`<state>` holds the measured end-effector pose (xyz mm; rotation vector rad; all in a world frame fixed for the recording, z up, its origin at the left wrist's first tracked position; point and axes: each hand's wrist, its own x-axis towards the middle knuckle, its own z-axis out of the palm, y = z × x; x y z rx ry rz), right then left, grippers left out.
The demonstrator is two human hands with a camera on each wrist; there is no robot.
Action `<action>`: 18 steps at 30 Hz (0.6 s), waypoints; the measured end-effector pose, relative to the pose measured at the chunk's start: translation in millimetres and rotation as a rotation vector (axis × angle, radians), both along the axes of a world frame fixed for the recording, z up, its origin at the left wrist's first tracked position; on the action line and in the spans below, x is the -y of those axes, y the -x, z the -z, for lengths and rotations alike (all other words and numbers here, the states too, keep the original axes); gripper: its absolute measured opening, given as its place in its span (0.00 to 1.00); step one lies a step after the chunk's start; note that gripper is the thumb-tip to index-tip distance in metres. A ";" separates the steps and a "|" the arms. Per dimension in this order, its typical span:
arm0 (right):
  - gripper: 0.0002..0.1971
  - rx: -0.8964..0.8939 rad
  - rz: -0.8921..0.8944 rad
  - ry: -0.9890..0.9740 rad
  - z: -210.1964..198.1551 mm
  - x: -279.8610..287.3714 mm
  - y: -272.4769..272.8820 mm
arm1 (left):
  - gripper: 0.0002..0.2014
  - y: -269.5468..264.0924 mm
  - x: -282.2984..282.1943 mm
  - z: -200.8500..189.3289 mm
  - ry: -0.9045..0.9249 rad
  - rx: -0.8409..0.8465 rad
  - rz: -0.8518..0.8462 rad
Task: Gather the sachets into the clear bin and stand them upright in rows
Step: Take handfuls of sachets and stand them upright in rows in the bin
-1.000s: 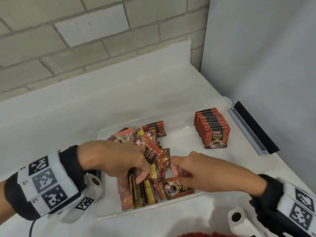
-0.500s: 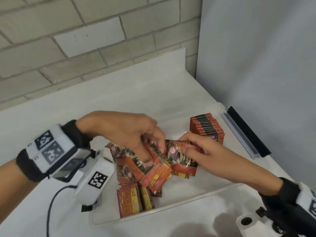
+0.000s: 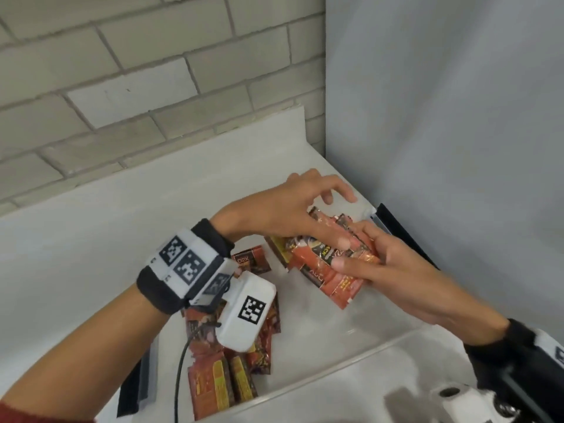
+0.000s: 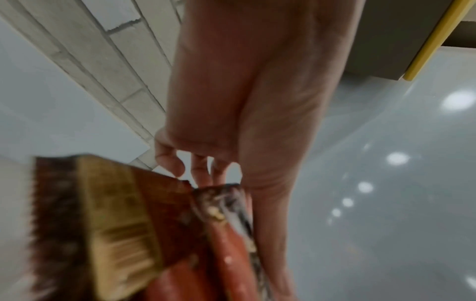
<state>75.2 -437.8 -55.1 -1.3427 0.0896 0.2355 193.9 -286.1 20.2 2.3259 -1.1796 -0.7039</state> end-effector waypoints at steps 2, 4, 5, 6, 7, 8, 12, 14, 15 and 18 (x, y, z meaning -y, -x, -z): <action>0.26 0.024 0.050 -0.016 0.1 5.0 -1.9 | 0.34 1.4 -1.6 -2.0 0.099 -0.110 -0.164; 0.31 0.039 0.103 -0.076 0.6 7.2 -4.1 | 0.37 1.3 -5.1 -2.8 0.229 -0.272 -0.333; 0.32 0.044 0.147 -0.133 0.7 7.2 -5.3 | 0.37 0.8 -7.4 -2.0 0.291 -0.332 -0.401; 0.32 0.055 0.193 -0.190 -0.3 6.7 -6.4 | 0.39 0.3 -9.5 0.3 0.350 -0.375 -0.453; 0.31 0.071 0.229 -0.239 -1.4 6.4 -7.8 | 0.41 0.5 -10.8 3.5 0.403 -0.417 -0.490; 0.31 0.086 0.250 -0.284 -3.4 5.8 -8.7 | 0.42 2.2 -11.6 7.9 0.449 -0.465 -0.511; 0.30 0.107 0.276 -0.339 -6.7 5.7 -11.9 | 0.39 14.6 -5.6 28.2 0.658 -0.635 -0.446; 0.30 0.109 0.272 -0.324 -6.6 4.2 -13.8 | 0.31 22.3 0.3 33.7 0.705 -0.646 -0.398; 0.30 0.113 0.269 -0.315 -6.1 3.5 -14.5 | 0.28 25.0 3.1 36.2 0.703 -0.640 -0.380; 0.32 0.121 0.269 -0.304 -6.1 2.6 -14.8 | 0.27 29.1 9.5 41.9 0.663 -0.661 -0.352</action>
